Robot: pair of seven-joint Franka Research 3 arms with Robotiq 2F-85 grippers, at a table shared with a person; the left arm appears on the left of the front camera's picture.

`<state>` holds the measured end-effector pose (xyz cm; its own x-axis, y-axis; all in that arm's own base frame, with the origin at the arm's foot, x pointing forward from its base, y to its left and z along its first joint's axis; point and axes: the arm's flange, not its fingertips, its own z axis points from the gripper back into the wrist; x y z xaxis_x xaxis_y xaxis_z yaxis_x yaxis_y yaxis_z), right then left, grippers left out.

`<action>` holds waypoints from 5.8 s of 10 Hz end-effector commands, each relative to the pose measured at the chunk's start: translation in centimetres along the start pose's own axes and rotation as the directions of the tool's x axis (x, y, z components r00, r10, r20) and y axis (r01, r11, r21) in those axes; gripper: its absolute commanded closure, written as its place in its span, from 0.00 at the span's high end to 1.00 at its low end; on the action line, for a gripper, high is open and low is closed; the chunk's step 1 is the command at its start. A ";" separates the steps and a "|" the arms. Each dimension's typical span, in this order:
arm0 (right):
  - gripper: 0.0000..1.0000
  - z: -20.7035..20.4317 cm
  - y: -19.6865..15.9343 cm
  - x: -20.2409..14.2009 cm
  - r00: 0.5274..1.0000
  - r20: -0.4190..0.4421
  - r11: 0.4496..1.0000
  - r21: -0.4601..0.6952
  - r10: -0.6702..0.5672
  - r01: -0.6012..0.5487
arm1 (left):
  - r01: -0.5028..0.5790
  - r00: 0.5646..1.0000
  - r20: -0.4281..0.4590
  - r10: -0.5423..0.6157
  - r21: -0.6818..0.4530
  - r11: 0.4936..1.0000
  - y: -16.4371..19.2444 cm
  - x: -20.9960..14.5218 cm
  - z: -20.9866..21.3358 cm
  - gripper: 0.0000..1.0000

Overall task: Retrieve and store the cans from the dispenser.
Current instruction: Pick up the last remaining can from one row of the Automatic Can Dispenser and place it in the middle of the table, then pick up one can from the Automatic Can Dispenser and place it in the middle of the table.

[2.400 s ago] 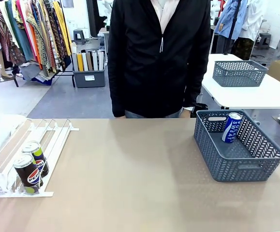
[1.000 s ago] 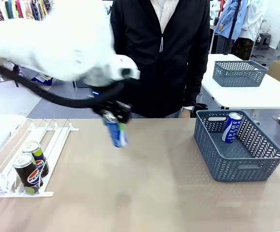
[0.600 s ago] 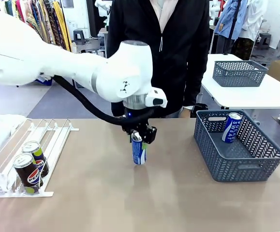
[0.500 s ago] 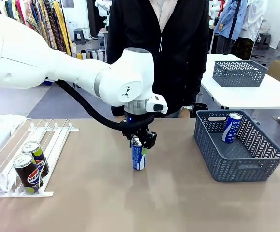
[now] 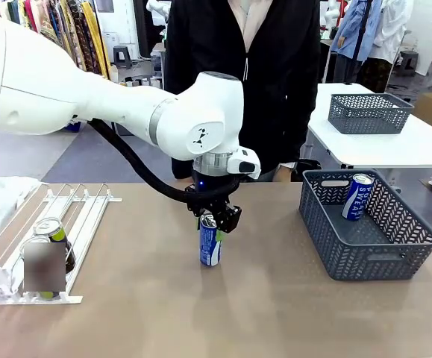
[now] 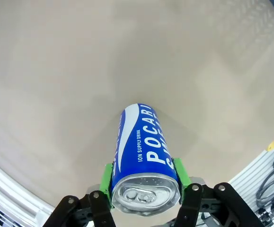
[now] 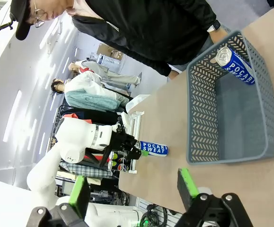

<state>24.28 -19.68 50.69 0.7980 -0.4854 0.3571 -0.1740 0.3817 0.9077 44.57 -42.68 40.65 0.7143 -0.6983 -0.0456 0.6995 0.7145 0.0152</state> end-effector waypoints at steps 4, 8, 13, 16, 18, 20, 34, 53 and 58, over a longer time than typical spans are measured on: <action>1.00 -0.2 0.1 0.3 1.000 0.017 0.999 0.019 0.025 -0.025 | 0.016 1.000 0.010 -0.016 0.016 1.000 0.5 -0.3 0.8 1.00; 1.00 -0.2 0.1 0.3 1.000 0.017 0.999 0.019 0.025 -0.025 | -0.039 0.987 0.154 0.047 -0.055 0.998 2.7 -6.7 8.3 1.00; 1.00 -0.2 0.1 0.3 1.000 0.017 0.999 0.019 0.025 -0.025 | -0.280 0.791 0.307 0.528 -0.586 0.761 22.0 -35.1 16.0 1.00; 1.00 -0.2 0.1 0.3 1.000 0.017 0.999 0.019 0.025 -0.025 | 0.056 0.682 0.354 0.640 -0.898 0.437 32.2 -48.8 8.6 1.00; 1.00 -0.2 0.1 0.3 1.000 0.017 0.999 0.019 0.025 -0.025 | 0.169 0.670 0.326 0.667 -0.942 0.291 35.2 -51.5 4.0 1.00; 1.00 -0.2 0.1 0.3 1.000 0.017 0.999 0.019 0.025 -0.025 | 0.091 0.625 0.350 0.698 -0.920 0.380 31.9 -54.5 4.9 1.00; 1.00 -0.2 0.1 0.3 1.000 0.017 0.999 0.019 0.025 -0.025 | -0.270 0.831 0.063 0.552 -0.822 0.501 28.6 -50.0 8.1 1.00; 1.00 -0.2 0.1 0.3 1.000 0.017 0.999 0.019 0.025 -0.025 | -0.824 0.546 0.093 0.833 -0.117 0.554 21.1 -32.2 1.2 1.00; 1.00 -0.2 0.1 0.3 1.000 0.017 0.999 0.019 0.025 -0.025 | -0.837 0.539 0.020 0.842 -0.094 0.539 21.5 -31.0 -2.2 1.00</action>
<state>24.31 -19.64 50.69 0.7986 -0.4840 0.3578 -0.1732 0.3845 0.9067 37.64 -5.62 40.06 0.9795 0.2013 0.0114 -0.1999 0.9769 -0.0750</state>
